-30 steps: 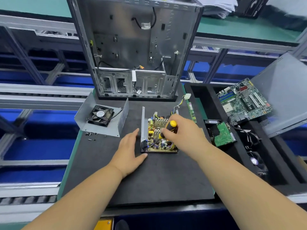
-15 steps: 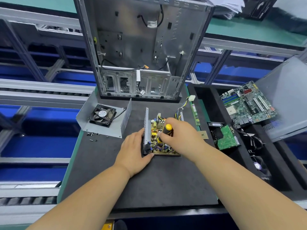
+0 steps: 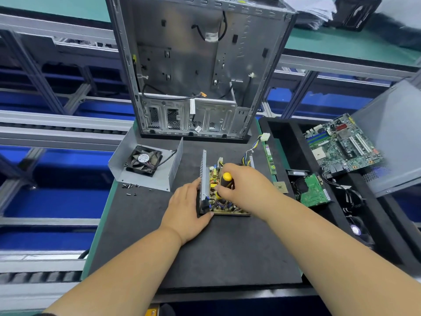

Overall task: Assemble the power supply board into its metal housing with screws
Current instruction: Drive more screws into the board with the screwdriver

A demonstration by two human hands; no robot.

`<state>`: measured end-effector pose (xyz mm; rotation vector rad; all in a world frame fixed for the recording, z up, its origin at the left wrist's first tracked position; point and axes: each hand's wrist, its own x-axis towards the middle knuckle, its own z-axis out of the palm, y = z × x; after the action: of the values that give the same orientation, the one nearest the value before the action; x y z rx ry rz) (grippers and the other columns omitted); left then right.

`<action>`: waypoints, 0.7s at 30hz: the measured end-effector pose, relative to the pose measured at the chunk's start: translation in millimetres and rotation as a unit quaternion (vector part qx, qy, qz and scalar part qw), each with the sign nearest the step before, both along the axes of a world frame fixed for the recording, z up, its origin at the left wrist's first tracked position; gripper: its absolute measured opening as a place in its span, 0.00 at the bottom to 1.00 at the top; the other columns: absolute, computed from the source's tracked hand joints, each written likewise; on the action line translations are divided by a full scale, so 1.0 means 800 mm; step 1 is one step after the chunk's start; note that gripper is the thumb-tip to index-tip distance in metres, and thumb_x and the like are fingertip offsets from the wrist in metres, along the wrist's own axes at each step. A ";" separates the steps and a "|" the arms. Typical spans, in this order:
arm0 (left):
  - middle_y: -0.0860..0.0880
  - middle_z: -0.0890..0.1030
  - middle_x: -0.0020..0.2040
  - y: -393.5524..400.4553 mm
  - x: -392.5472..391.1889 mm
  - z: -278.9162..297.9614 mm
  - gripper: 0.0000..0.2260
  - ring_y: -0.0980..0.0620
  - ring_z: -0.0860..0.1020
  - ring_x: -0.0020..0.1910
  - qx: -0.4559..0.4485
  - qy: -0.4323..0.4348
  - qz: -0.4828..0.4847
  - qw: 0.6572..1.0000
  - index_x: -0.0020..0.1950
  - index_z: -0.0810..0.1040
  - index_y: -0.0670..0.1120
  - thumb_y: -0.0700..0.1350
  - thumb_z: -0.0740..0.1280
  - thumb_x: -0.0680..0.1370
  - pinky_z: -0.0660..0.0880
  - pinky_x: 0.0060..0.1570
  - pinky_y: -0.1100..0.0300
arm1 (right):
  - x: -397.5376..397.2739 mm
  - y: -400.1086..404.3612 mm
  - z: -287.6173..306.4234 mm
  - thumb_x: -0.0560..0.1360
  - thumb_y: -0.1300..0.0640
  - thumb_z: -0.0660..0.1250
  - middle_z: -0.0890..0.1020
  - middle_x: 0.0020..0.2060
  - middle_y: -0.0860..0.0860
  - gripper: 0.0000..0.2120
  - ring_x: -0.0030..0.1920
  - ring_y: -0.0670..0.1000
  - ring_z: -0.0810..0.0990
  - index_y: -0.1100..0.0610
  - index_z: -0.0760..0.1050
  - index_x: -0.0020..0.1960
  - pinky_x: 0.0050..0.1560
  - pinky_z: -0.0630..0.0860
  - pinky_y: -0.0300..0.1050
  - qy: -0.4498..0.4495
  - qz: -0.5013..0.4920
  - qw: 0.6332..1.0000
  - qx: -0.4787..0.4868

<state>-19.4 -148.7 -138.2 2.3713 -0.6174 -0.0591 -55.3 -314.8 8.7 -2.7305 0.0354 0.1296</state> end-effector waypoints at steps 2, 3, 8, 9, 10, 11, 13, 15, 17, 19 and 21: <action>0.55 0.67 0.69 0.000 0.000 0.000 0.41 0.53 0.63 0.70 0.001 -0.005 0.001 1.000 0.78 0.54 0.54 0.59 0.70 0.70 0.62 0.72 0.54 | 0.002 0.000 0.009 0.75 0.51 0.70 0.77 0.37 0.45 0.07 0.35 0.46 0.73 0.51 0.72 0.45 0.31 0.66 0.39 0.030 0.015 0.999 0.011; 0.55 0.68 0.69 -0.001 0.000 0.000 0.41 0.52 0.63 0.70 0.003 -0.007 0.002 1.000 0.78 0.54 0.54 0.59 0.70 0.70 0.62 0.72 0.55 | 0.004 0.000 0.015 0.74 0.52 0.71 0.77 0.36 0.45 0.07 0.34 0.43 0.72 0.50 0.72 0.44 0.31 0.65 0.37 0.049 0.029 0.998 0.004; 0.55 0.67 0.68 -0.002 0.000 -0.001 0.41 0.53 0.62 0.70 0.009 -0.001 0.008 1.000 0.78 0.53 0.54 0.61 0.69 0.70 0.61 0.72 0.55 | 0.015 0.007 0.036 0.73 0.63 0.67 0.77 0.36 0.44 0.08 0.38 0.46 0.75 0.51 0.79 0.48 0.29 0.63 0.38 0.101 0.097 0.981 -0.133; 0.55 0.68 0.68 -0.002 0.000 -0.002 0.41 0.53 0.62 0.70 0.009 -0.001 0.008 1.000 0.78 0.53 0.54 0.61 0.68 0.70 0.61 0.72 0.54 | 0.017 0.010 0.037 0.74 0.63 0.67 0.79 0.40 0.47 0.08 0.42 0.50 0.77 0.54 0.79 0.50 0.30 0.65 0.40 0.098 0.099 0.977 -0.163; 0.55 0.68 0.69 -0.002 0.000 -0.002 0.41 0.53 0.62 0.70 0.010 -0.001 0.008 1.000 0.79 0.53 0.54 0.61 0.68 0.70 0.61 0.72 0.54 | 0.018 0.013 0.036 0.75 0.61 0.67 0.81 0.44 0.51 0.07 0.46 0.53 0.79 0.56 0.79 0.52 0.33 0.67 0.41 0.096 0.095 0.973 -0.185; 0.55 0.67 0.69 -0.001 0.000 -0.002 0.41 0.53 0.62 0.70 0.011 -0.002 0.008 1.000 0.79 0.53 0.54 0.61 0.68 0.70 0.61 0.72 0.54 | 0.019 0.016 0.037 0.76 0.59 0.67 0.81 0.46 0.53 0.07 0.48 0.55 0.79 0.57 0.79 0.54 0.35 0.68 0.42 0.097 0.088 0.972 -0.197; 0.55 0.68 0.68 -0.001 0.000 -0.003 0.41 0.53 0.62 0.70 0.012 -0.003 0.008 1.000 0.79 0.53 0.54 0.61 0.68 0.70 0.61 0.72 0.54 | 0.021 0.019 0.039 0.77 0.54 0.66 0.81 0.47 0.54 0.09 0.48 0.56 0.79 0.58 0.77 0.54 0.38 0.69 0.43 0.104 0.075 0.970 -0.207; 0.55 0.68 0.68 -0.002 0.001 -0.004 0.41 0.53 0.63 0.70 0.012 -0.006 0.009 1.000 0.79 0.53 0.54 0.62 0.68 0.70 0.62 0.72 0.54 | 0.023 0.017 0.039 0.78 0.52 0.66 0.82 0.48 0.54 0.11 0.48 0.57 0.80 0.58 0.77 0.56 0.39 0.71 0.44 0.113 0.068 0.969 -0.211; 0.55 0.68 0.68 -0.002 0.001 -0.004 0.41 0.53 0.63 0.69 0.014 -0.007 0.010 1.000 0.78 0.53 0.54 0.62 0.68 0.70 0.62 0.72 0.54 | 0.024 0.016 0.037 0.78 0.50 0.66 0.82 0.47 0.53 0.12 0.49 0.57 0.80 0.57 0.77 0.54 0.40 0.72 0.44 0.116 0.065 0.967 -0.215; 0.55 0.68 0.68 -0.002 0.001 -0.005 0.41 0.53 0.63 0.69 0.013 -0.007 0.010 1.000 0.78 0.53 0.54 0.62 0.68 0.70 0.62 0.71 0.54 | 0.025 0.015 0.031 0.77 0.49 0.66 0.77 0.36 0.51 0.11 0.42 0.57 0.78 0.56 0.74 0.42 0.33 0.67 0.42 0.100 0.055 0.969 -0.220; 0.55 0.68 0.68 -0.002 0.001 -0.006 0.41 0.53 0.63 0.69 0.014 -0.009 0.011 1.000 0.78 0.54 0.54 0.62 0.68 0.70 0.62 0.71 0.55 | 0.023 0.015 0.024 0.76 0.48 0.65 0.71 0.31 0.49 0.17 0.38 0.57 0.74 0.55 0.66 0.34 0.29 0.61 0.41 0.080 0.030 0.969 -0.231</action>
<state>-18.6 -150.5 -142.9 2.4075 -0.6030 -0.0380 -36.6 -302.5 27.9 -3.1793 0.0299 0.4040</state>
